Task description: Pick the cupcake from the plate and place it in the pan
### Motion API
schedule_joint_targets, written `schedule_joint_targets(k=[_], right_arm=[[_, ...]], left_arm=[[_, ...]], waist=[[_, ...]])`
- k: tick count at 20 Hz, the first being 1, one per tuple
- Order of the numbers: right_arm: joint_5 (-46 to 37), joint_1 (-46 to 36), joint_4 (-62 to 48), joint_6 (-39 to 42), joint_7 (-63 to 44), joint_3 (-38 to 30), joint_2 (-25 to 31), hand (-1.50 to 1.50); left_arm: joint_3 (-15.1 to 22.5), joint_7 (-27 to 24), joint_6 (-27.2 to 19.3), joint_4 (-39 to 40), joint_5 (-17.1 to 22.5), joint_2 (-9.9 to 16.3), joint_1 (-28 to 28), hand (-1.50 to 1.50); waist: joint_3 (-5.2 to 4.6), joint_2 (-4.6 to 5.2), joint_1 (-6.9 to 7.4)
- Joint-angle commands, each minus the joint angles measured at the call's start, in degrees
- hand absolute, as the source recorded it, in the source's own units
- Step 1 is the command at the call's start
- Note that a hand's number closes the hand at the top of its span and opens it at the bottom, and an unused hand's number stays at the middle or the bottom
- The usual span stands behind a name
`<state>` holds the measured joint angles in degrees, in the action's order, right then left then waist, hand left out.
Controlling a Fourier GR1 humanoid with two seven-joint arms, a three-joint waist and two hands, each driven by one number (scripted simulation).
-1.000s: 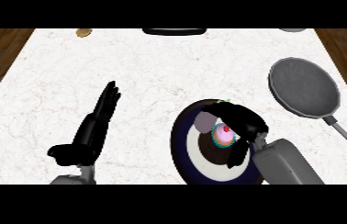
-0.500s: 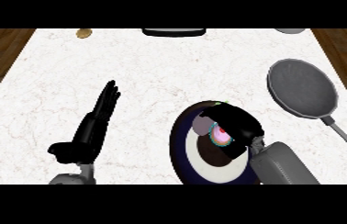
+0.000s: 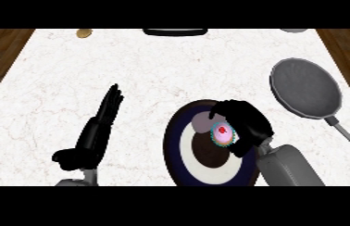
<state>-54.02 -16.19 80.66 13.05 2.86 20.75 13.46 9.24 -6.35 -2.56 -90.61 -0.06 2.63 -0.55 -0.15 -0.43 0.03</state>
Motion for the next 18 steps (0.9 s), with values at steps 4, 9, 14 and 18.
schedule_joint_targets(k=[4, 9, 14, 18], right_arm=[[-5.7, 6.2, 9.7, -7.2, -12.5, -2.7, -2.9, 1.50], [-10.1, 12.6, 26.7, -10.2, -21.5, -1.4, -5.4, 1.50], [-7.6, 15.2, 38.3, -9.1, -25.2, -4.1, -7.0, 1.50], [-4.2, 14.9, 37.8, -10.4, -27.1, -9.1, -9.1, 1.50]], left_arm=[[0.5, 0.7, -0.2, -0.9, -0.7, -0.2, 1.3, 0.00], [-1.9, 0.1, -1.0, -0.6, 0.0, 0.3, 1.8, 0.00], [0.0, 1.8, -1.1, -1.2, -1.0, -0.8, 0.5, 0.00], [-0.2, -1.0, 1.3, -2.2, -0.1, 0.5, 3.3, 0.00]], waist=[[0.14, 0.19, -0.55], [0.10, -0.05, -1.34], [0.14, 0.16, -0.75], [0.15, 0.31, -0.07]])
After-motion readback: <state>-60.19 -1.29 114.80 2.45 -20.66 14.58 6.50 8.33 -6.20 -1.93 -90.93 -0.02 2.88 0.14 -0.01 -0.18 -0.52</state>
